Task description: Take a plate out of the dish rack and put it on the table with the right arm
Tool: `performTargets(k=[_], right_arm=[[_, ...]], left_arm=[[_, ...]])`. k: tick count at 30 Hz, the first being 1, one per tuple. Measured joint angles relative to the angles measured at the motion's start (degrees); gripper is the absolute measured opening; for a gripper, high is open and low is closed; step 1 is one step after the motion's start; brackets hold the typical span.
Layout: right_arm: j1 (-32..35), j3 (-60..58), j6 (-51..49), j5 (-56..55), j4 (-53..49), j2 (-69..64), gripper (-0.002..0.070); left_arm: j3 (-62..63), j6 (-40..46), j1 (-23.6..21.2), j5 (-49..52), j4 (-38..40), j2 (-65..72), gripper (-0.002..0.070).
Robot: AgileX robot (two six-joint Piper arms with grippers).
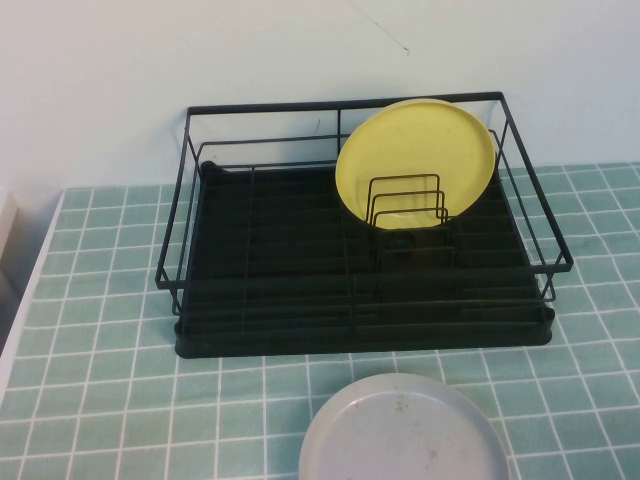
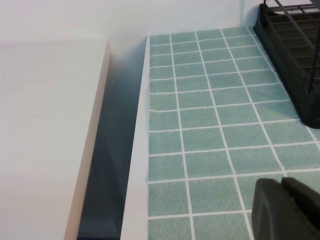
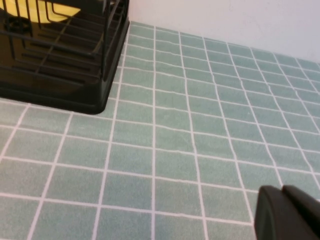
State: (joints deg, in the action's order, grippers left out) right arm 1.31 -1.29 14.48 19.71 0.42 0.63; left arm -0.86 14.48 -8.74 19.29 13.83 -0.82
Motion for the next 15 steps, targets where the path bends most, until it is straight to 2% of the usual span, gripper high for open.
performTargets(k=[11, 15], right_arm=[[0.0, 0.0, 0.0, 0.0, 1.8, 0.0, -0.0001], [0.0, 0.0, 0.0, 0.0, 5.6, 0.0, -0.0001]], left_arm=[[0.0, 0.0, 0.0, 0.0, 0.0, 0.0, -0.0003], [0.0, 0.0, 0.0, 0.0, 0.0, 0.0, -0.0003]])
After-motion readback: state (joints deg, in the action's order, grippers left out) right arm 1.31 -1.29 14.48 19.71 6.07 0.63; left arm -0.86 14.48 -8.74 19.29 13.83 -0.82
